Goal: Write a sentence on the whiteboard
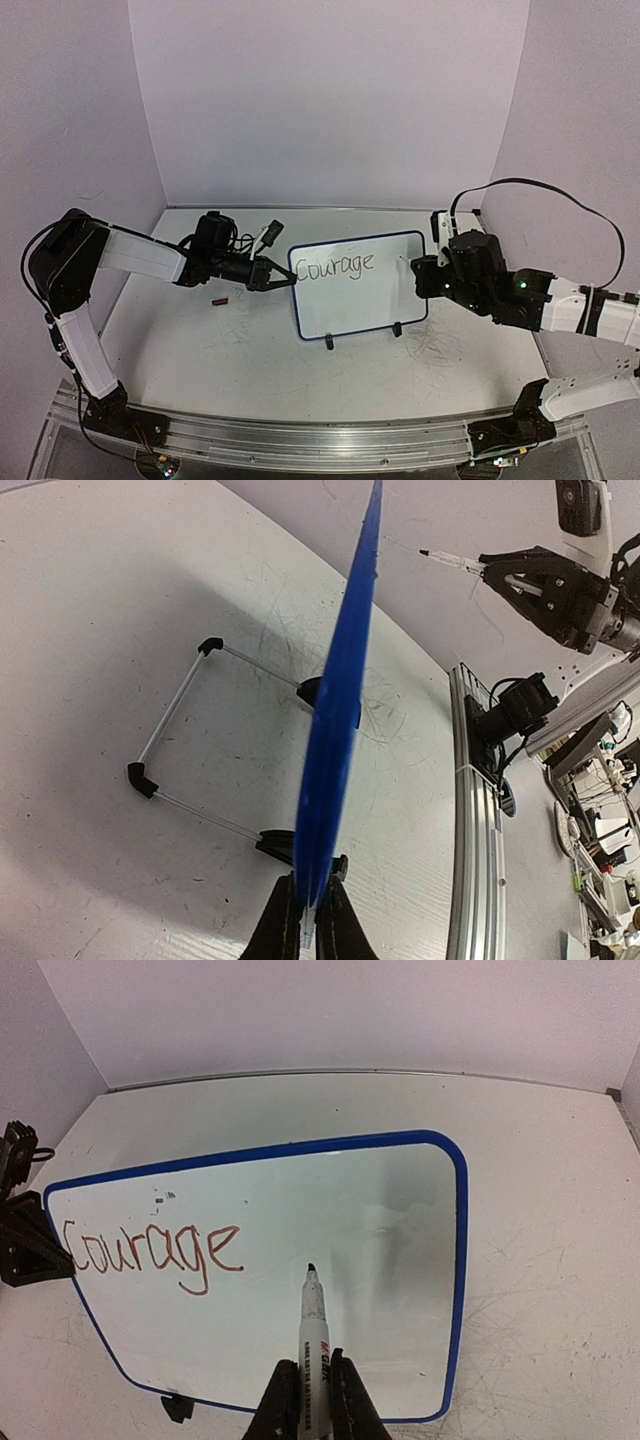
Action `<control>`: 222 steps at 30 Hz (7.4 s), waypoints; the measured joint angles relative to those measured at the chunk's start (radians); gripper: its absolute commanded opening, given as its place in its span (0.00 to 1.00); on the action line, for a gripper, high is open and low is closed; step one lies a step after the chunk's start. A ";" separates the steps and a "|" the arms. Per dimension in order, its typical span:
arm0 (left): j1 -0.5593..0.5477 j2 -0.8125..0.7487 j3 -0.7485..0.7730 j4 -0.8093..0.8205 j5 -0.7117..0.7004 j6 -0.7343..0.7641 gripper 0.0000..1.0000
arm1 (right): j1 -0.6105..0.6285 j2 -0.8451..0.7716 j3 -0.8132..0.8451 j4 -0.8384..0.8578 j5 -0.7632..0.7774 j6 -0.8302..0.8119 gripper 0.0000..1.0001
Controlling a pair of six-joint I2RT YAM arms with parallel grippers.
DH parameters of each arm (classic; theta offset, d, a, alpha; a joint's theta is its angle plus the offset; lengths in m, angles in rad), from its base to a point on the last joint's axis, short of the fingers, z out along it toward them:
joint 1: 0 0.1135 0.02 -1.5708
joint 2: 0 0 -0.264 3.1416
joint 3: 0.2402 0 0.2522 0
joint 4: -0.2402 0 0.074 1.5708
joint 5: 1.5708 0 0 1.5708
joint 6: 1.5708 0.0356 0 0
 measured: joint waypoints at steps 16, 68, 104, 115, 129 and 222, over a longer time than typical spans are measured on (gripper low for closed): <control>-0.012 0.000 0.039 -0.074 -0.013 0.037 0.00 | -0.017 0.055 0.006 0.011 -0.035 -0.034 0.00; -0.015 -0.011 0.039 -0.094 -0.018 0.058 0.00 | -0.017 0.209 0.108 0.086 0.002 -0.031 0.00; -0.017 -0.011 0.039 -0.093 -0.018 0.060 0.00 | -0.017 0.149 0.022 0.052 -0.012 0.053 0.00; -0.017 -0.011 0.039 -0.094 -0.018 0.061 0.00 | -0.017 0.124 0.006 0.118 -0.056 0.007 0.00; -0.017 -0.011 0.039 -0.094 -0.018 0.062 0.00 | -0.017 0.175 0.041 0.141 -0.050 -0.004 0.00; -0.021 -0.017 0.045 -0.116 -0.023 0.071 0.00 | -0.034 0.115 -0.044 0.111 0.046 0.069 0.00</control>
